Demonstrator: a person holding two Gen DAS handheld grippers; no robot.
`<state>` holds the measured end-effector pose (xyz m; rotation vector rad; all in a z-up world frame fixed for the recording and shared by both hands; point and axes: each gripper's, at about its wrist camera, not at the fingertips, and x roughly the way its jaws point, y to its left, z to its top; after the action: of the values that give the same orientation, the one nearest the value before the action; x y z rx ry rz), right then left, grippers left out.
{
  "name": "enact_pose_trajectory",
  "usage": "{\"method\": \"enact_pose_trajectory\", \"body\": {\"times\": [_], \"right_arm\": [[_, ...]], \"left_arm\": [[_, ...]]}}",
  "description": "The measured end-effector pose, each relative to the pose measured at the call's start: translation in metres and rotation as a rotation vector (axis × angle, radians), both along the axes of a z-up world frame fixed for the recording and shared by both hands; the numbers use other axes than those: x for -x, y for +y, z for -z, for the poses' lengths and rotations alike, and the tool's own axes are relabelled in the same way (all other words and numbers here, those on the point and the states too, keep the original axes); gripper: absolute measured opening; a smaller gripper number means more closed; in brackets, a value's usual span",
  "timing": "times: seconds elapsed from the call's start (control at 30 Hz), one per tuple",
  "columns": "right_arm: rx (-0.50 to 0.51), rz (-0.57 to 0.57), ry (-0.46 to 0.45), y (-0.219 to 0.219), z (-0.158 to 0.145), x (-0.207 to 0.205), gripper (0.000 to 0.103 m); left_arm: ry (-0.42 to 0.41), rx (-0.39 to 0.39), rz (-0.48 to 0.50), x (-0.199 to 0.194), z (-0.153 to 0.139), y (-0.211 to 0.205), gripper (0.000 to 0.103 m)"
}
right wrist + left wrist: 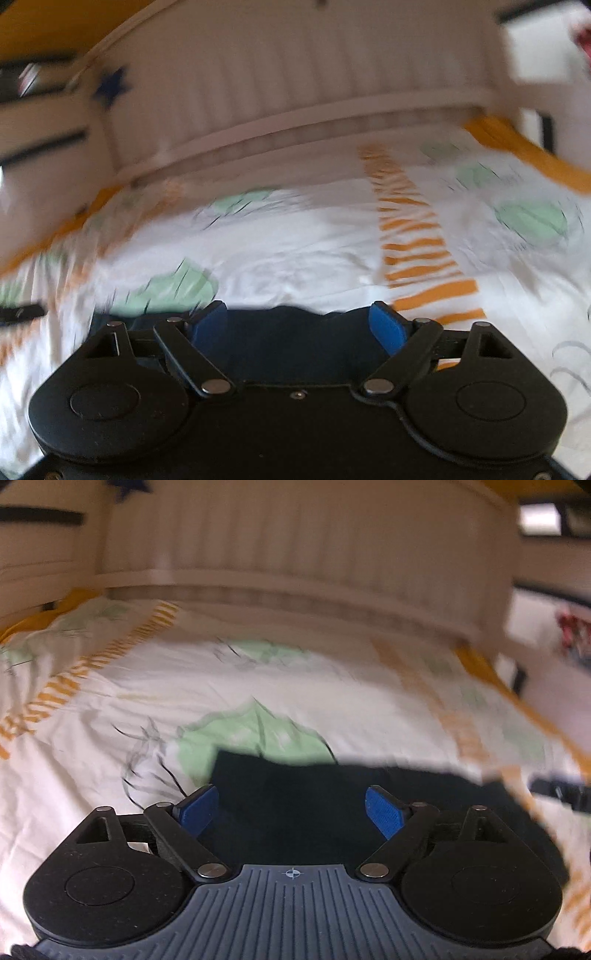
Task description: Fold large clothes
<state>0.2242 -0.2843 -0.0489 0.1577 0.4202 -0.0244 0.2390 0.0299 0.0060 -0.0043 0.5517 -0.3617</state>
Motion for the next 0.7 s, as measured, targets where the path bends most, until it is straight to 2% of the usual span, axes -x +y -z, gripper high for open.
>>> {"method": "enact_pose_trajectory", "body": {"times": [0.13, 0.23, 0.33, 0.47, 0.57, 0.63, 0.7], "right_arm": [[0.087, -0.089, 0.064, 0.032, 0.019, -0.004, 0.086], [0.127, -0.114, 0.117, 0.040, 0.033, -0.014, 0.086], [0.154, -0.088, 0.176, 0.038, 0.042, -0.034, 0.086], [0.114, -0.020, 0.249, 0.019, 0.049, -0.066, 0.093], [0.068, 0.034, 0.301, 0.006, 0.058, -0.084, 0.102], [0.025, 0.040, 0.306, -0.001, 0.068, -0.090, 0.103], [0.033, 0.034, 0.257, -0.002, 0.075, -0.085, 0.103]], "left_arm": [[0.036, -0.090, 0.051, -0.002, 0.031, -0.023, 0.087], [0.064, -0.126, 0.018, -0.025, 0.045, -0.026, 0.087], [0.109, -0.152, -0.042, -0.054, 0.057, -0.021, 0.089], [0.206, -0.145, -0.123, -0.089, 0.067, -0.006, 0.103], [0.266, -0.108, -0.122, -0.101, 0.081, 0.001, 0.103], [0.238, -0.094, -0.121, -0.097, 0.086, 0.003, 0.103], [0.202, -0.094, -0.118, -0.089, 0.089, 0.003, 0.103]]}}
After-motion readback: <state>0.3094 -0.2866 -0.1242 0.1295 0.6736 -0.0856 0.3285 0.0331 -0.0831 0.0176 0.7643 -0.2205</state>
